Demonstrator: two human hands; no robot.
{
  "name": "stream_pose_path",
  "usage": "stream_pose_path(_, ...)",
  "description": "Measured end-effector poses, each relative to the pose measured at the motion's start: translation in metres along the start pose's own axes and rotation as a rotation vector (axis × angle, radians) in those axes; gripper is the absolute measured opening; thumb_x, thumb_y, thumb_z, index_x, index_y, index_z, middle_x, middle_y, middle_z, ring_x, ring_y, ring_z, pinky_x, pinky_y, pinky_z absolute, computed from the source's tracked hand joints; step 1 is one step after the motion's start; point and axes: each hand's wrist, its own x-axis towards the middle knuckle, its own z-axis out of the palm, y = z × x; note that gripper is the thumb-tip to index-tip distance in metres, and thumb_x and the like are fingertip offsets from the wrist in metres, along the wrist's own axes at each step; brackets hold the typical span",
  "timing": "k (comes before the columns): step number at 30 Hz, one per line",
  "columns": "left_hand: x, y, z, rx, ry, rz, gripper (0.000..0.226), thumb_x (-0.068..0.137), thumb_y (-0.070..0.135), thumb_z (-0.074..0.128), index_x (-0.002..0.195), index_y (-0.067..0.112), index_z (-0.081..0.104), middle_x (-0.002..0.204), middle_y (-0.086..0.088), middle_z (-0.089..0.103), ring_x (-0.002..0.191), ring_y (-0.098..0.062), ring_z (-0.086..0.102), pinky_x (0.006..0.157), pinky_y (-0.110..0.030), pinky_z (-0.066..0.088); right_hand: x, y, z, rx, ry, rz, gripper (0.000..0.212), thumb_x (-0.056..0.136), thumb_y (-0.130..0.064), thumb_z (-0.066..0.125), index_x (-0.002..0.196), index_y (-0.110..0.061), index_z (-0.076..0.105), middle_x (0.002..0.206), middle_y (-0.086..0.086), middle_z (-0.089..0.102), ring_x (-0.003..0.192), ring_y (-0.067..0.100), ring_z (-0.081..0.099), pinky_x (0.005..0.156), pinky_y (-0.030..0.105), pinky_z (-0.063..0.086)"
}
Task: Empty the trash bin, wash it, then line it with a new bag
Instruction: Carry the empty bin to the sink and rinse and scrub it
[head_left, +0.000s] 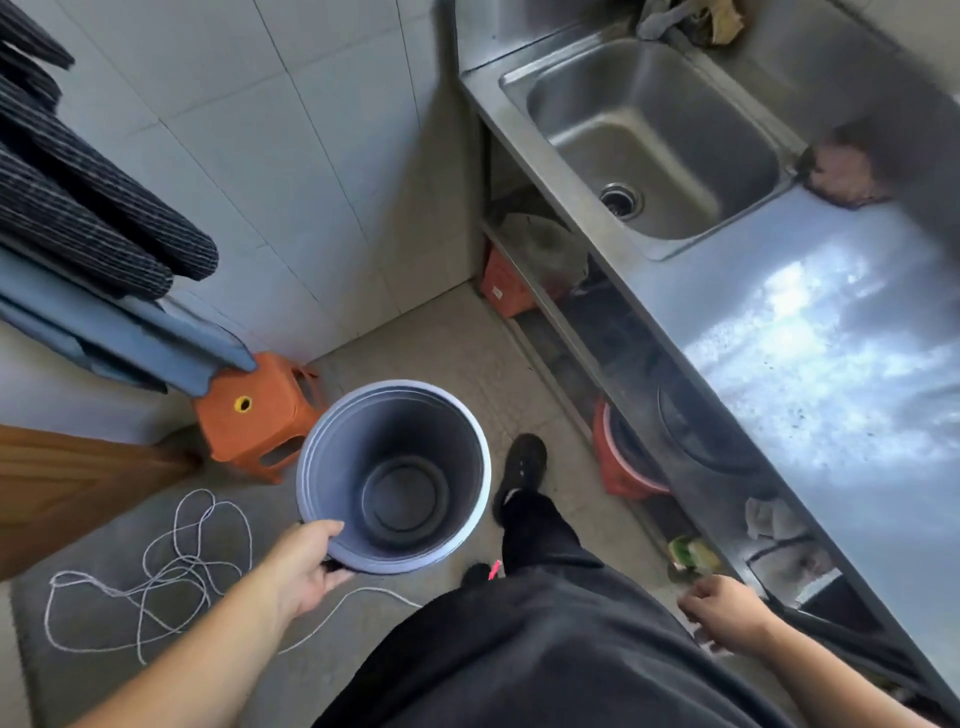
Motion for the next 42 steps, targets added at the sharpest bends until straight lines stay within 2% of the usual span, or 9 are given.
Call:
stream_pose_path(6, 0.014, 0.075, 0.033, 0.025, 0.047, 0.004, 0.022, 0.099, 0.003, 0.05, 0.12, 0.009, 0.052, 0.101, -0.017, 0.065, 0.083, -0.029, 0.062, 0.062, -0.041, 0.05, 0.05, -0.106, -0.077, -0.155, -0.032, -0.095, 0.027, 0.085, -0.019, 0.057, 0.059, -0.015, 0.053, 0.062, 0.0, 0.059, 0.064, 0.021, 0.059, 0.06, 0.03, 0.046)
stream_pose_path(10, 0.019, 0.137, 0.051, 0.044, 0.05, 0.052, 0.023, 0.099, 0.005, 0.051, 0.12, 0.012, 0.052, 0.095, -0.015, 0.065, 0.077, -0.028, 0.061, 0.059, -0.039, 0.049, 0.074, -0.201, -0.126, -0.161, -0.028, -0.212, 0.018, 0.088, -0.026, 0.055, 0.083, -0.013, 0.067, 0.089, 0.005, 0.07, 0.09, 0.024, 0.067, 0.078, 0.029, 0.051)
stream_pose_path(15, 0.017, 0.217, 0.074, 0.023, 0.041, 0.114, 0.026, 0.098, 0.002, 0.051, 0.119, 0.018, 0.05, 0.114, -0.017, 0.061, 0.094, -0.033, 0.06, 0.06, -0.04, 0.049, 0.096, -0.303, -0.172, -0.138, 0.014, -0.347, 0.02, 0.091, -0.03, 0.057, 0.097, -0.015, 0.07, 0.102, 0.002, 0.069, 0.094, 0.019, 0.063, 0.086, 0.033, 0.053)
stream_pose_path(18, 0.02, 0.266, 0.084, 0.052, -0.004, 0.146, 0.026, 0.098, 0.002, 0.052, 0.12, 0.016, 0.052, 0.111, -0.017, 0.064, 0.086, -0.031, 0.063, 0.062, -0.04, 0.051, 0.109, -0.344, -0.189, -0.12, 0.015, -0.372, 0.015, 0.091, -0.03, 0.056, 0.093, -0.02, 0.067, 0.098, 0.0, 0.068, 0.091, 0.016, 0.063, 0.078, 0.03, 0.05)
stream_pose_path(24, 0.017, 0.379, 0.103, 0.217, -0.176, 0.198, 0.017, 0.097, 0.002, 0.052, 0.102, 0.015, 0.062, 0.093, -0.013, 0.073, 0.082, -0.028, 0.068, 0.049, -0.033, 0.057, 0.12, -0.377, -0.188, -0.121, 0.061, -0.256, 0.022, 0.089, -0.029, 0.054, 0.095, -0.013, 0.069, 0.102, 0.004, 0.07, 0.094, 0.022, 0.064, 0.081, 0.031, 0.052)
stream_pose_path(27, 0.003, 0.44, 0.114, 0.335, -0.324, 0.222, 0.019, 0.096, 0.002, 0.054, 0.108, 0.011, 0.065, 0.093, -0.015, 0.078, 0.085, -0.029, 0.072, 0.05, -0.034, 0.059, 0.114, -0.387, -0.173, -0.104, 0.064, -0.183, 0.017, 0.09, -0.029, 0.052, 0.077, -0.019, 0.055, 0.093, 0.001, 0.06, 0.085, 0.02, 0.055, 0.071, 0.026, 0.041)
stream_pose_path(32, -0.028, 0.521, 0.15, 0.498, -0.552, 0.241, 0.027, 0.095, 0.006, 0.054, 0.121, 0.006, 0.063, 0.11, -0.018, 0.075, 0.114, -0.038, 0.065, 0.08, -0.048, 0.06, 0.104, -0.414, -0.159, -0.003, 0.076, -0.131, 0.017, 0.086, -0.031, 0.056, 0.075, -0.018, 0.054, 0.087, 0.001, 0.059, 0.084, 0.023, 0.059, 0.067, 0.027, 0.04)
stream_pose_path(39, -0.083, 0.552, 0.237, 0.64, -0.854, 0.16, 0.042, 0.077, 0.016, 0.066, 0.119, 0.008, 0.067, 0.115, -0.016, 0.074, 0.096, -0.027, 0.075, 0.067, -0.041, 0.063, 0.097, -0.432, -0.173, 0.049, 0.112, -0.204, 0.018, 0.081, -0.036, 0.052, 0.08, -0.02, 0.061, 0.092, 0.002, 0.064, 0.089, 0.024, 0.061, 0.073, 0.032, 0.046)
stream_pose_path(42, -0.1, 0.541, 0.288, 0.655, -0.879, 0.096, 0.034, 0.086, 0.01, 0.062, 0.12, 0.007, 0.065, 0.111, -0.015, 0.075, 0.09, -0.025, 0.076, 0.062, -0.037, 0.063, 0.097, -0.425, -0.184, 0.076, 0.134, -0.196, 0.011, 0.082, -0.032, 0.05, 0.079, -0.022, 0.053, 0.089, -0.002, 0.056, 0.082, 0.02, 0.052, 0.07, 0.028, 0.039)
